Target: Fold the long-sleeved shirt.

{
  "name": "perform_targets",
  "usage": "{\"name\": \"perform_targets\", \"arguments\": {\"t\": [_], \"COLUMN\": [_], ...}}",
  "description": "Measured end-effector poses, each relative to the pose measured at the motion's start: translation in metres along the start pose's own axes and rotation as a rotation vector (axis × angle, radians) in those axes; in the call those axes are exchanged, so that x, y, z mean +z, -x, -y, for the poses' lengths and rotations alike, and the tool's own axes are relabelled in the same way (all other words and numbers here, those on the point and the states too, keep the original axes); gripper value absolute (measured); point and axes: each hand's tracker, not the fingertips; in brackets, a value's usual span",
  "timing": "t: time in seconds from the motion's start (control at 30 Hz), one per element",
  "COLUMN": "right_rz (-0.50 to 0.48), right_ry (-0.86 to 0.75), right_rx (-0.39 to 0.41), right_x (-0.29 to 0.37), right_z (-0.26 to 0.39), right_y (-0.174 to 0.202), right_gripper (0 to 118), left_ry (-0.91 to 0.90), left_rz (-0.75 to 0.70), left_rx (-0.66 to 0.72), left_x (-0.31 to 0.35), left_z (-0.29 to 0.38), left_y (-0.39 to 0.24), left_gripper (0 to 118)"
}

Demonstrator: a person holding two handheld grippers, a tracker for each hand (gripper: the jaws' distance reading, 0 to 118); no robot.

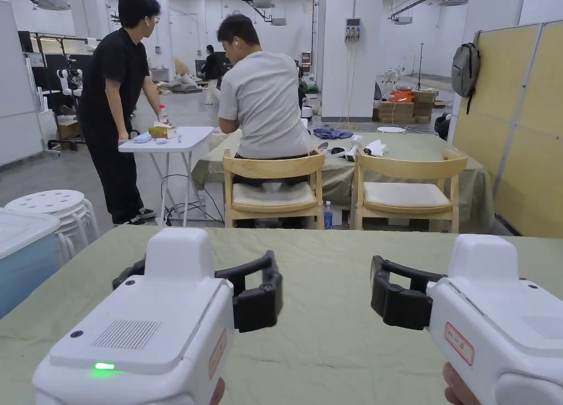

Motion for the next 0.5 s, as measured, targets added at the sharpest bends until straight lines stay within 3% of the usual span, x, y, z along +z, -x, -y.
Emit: {"name": "perform_targets", "arguments": {"t": [0.03,0.07,0.17,0.37,0.5], "right_rz": [0.002,0.011,0.057,0.04,-0.18], "right_ry": [-0.005,-0.015,-0.029,-0.007,0.003], "right_rx": [-0.002,0.002,0.027,0.019,0.039], "right_x": [0.002,0.003,0.005,-0.01,-0.022], "right_z": [0.0,0.001,0.001,-0.002,0.001], "right_y": [0.0,0.002,0.001,0.022,0.093], "right_gripper": [52,2,4,4,4], "left_ry": [-0.034,-0.025,-0.011,-0.006,0.013], "left_rz": [0.003,-0.002,0.003,-0.084,-0.278], "left_rx": [0.018,0.017,0.049,0.061,0.104], "left_x": [0.003,0.002,-0.001,0.009,0.037], "left_z": [-0.001,-0.001,-0.003,-0.002,0.002], "left_y": [0.0,-0.001,0.005,0.035,0.099], "left_gripper": [36,2,3,3,3]}}
